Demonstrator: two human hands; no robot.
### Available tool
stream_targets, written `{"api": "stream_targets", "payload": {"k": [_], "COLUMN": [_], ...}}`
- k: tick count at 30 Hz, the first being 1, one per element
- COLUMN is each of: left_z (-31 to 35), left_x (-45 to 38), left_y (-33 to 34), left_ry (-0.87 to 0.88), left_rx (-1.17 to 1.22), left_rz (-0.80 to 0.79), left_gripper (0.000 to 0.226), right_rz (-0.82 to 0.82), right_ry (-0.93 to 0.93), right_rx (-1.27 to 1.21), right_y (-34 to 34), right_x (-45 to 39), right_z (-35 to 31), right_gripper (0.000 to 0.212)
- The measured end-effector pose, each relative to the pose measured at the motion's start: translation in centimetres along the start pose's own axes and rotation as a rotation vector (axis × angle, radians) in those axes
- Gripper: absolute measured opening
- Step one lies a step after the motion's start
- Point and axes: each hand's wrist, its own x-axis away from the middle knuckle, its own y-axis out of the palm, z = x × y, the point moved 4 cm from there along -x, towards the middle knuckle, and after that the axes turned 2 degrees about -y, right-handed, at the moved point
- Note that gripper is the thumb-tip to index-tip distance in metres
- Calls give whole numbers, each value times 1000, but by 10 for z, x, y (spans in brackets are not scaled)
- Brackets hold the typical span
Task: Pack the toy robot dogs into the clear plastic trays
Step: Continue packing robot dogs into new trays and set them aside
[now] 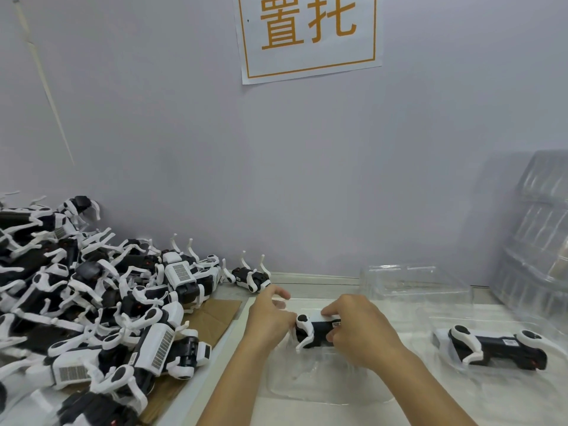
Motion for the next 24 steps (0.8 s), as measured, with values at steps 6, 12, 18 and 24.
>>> {"api": "stream_targets", "payload": {"k": [6, 12, 18, 24], "left_z": [14, 5, 4, 5], "left_x": [4, 1, 1, 3], "left_y": [12, 14, 13, 13], "left_ry": [197, 182, 169, 151], "left_rx": [-254, -329, -328, -326], "left_rz": [-134, -58, -71, -68], "left_gripper": [5, 27, 28, 29], "right_rz": [-24, -30, 29, -61], "right_ry": [7, 23, 21, 76], "right_rx": [-2, -84, -188, -88], "right_y": [-2, 2, -16, -46], "right_x": [3, -1, -2, -1], "right_z": [-3, 5, 15, 35], "right_gripper": [29, 46, 31, 21]}}
